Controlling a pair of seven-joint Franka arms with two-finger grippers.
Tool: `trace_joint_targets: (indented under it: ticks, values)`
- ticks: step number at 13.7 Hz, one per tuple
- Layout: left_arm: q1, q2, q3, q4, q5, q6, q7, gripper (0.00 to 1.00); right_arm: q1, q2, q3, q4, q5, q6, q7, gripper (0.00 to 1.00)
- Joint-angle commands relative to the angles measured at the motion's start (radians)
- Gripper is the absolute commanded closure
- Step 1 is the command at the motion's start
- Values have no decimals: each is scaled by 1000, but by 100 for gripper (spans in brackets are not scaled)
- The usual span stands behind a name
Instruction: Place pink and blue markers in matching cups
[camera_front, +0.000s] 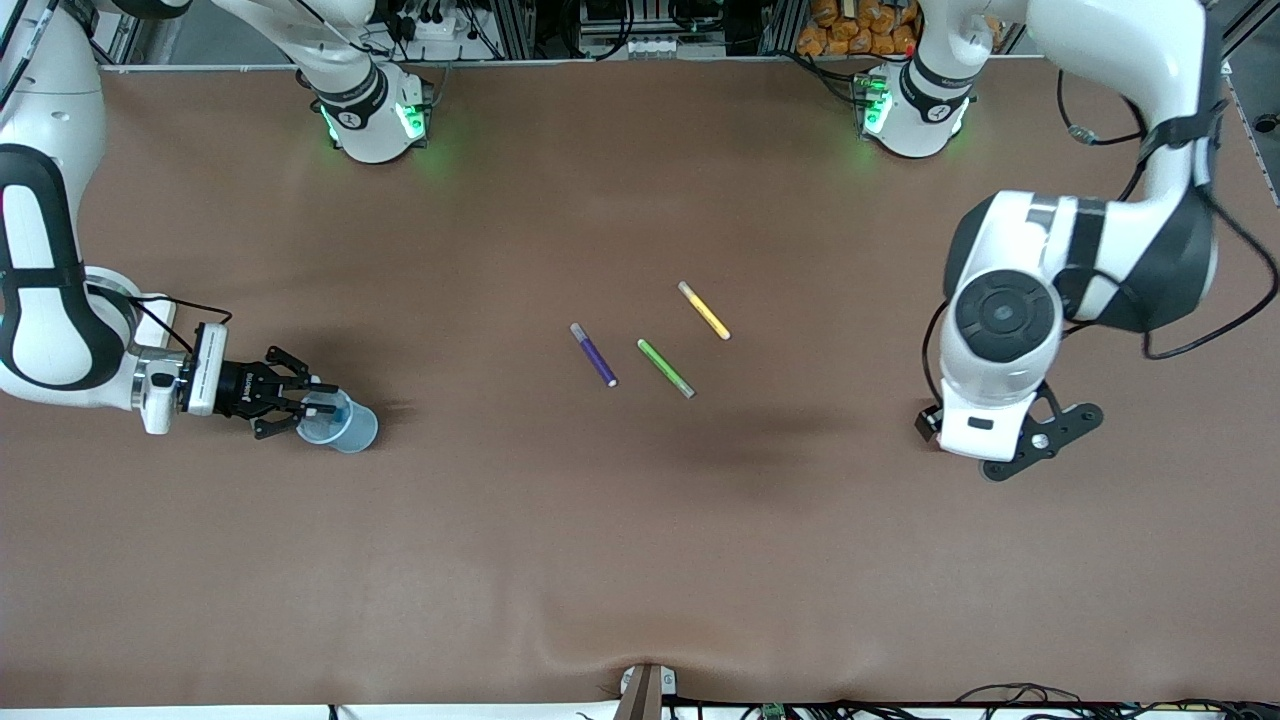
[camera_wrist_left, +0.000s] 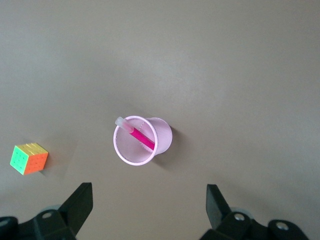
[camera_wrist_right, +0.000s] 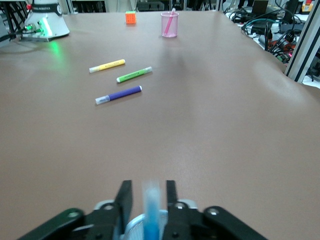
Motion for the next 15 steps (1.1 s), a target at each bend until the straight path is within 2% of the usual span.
trace_joint_targets:
  ticks: [1,4,8,10,12,15]
  values:
    - [4,-56,-7,-3,-20,-15,118,0,-30,33,16,20,39,-46,-27,0]
    - [59,-126,-5,-4,-114,-53,180,0,-30,25,15,56,38,-51,17,0]
    - [144,-225,-7,-3,-128,-87,437,0,-13,-25,10,86,3,-70,266,0]
    - [217,-269,-7,-3,-213,-93,509,0,-5,-68,12,117,-107,-60,420,0]
    - [288,-295,-7,-3,-290,-110,625,0,-4,-100,13,154,-171,-71,574,0]
    - [345,-312,-5,-4,-310,-124,776,0,30,-149,18,155,-260,-77,818,0]
